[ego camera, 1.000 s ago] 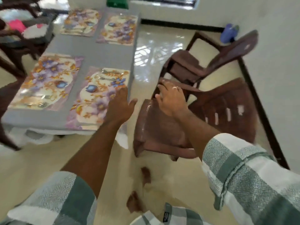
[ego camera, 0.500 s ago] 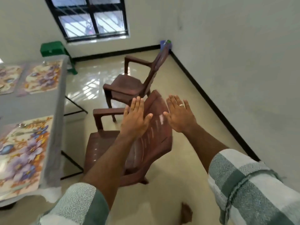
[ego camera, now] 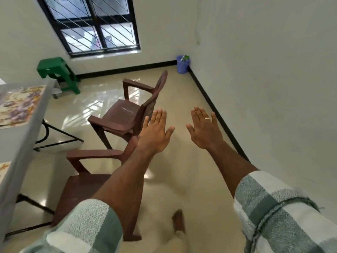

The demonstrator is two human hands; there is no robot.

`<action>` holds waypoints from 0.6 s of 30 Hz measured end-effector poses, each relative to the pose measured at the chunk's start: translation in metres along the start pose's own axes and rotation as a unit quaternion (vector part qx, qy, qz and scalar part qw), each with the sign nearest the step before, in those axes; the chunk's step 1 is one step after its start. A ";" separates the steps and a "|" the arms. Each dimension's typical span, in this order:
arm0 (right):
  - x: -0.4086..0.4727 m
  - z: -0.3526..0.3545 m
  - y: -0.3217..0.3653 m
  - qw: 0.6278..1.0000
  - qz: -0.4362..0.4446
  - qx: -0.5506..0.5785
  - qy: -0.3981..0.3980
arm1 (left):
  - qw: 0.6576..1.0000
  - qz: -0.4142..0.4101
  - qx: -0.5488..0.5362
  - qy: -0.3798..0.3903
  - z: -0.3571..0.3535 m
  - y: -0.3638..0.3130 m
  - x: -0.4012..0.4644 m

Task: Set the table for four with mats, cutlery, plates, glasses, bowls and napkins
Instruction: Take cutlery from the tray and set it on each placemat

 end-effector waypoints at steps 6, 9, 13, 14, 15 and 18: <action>0.137 -0.044 -0.054 0.999 0.035 -0.010 0.017 | 0.999 0.031 -0.006 0.012 -0.064 0.016 0.140; 0.214 -0.062 -0.077 0.998 0.043 -0.012 0.036 | 0.999 0.049 -0.017 0.017 -0.084 0.030 0.219; 0.317 -0.077 -0.088 0.997 0.066 -0.009 0.050 | 0.997 0.075 -0.030 0.002 -0.091 0.054 0.313; 0.345 -0.082 -0.087 0.996 0.076 -0.007 0.050 | 0.996 0.082 -0.030 -0.003 -0.093 0.063 0.335; 0.372 -0.087 -0.086 0.995 0.090 -0.007 0.050 | 0.995 0.093 -0.032 -0.007 -0.097 0.072 0.355; 0.452 -0.107 -0.077 0.989 0.136 -0.007 0.054 | 0.990 0.133 -0.039 -0.021 -0.107 0.106 0.412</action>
Point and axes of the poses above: each hand's wrist, its own x-axis towards the middle knuckle, its own z-axis out of the back of the hand, y = z × x, the point moved 7 cm from there along x, towards the middle knuckle, and after that the axes turned 10 degrees about -y, right-handed, at the moved point
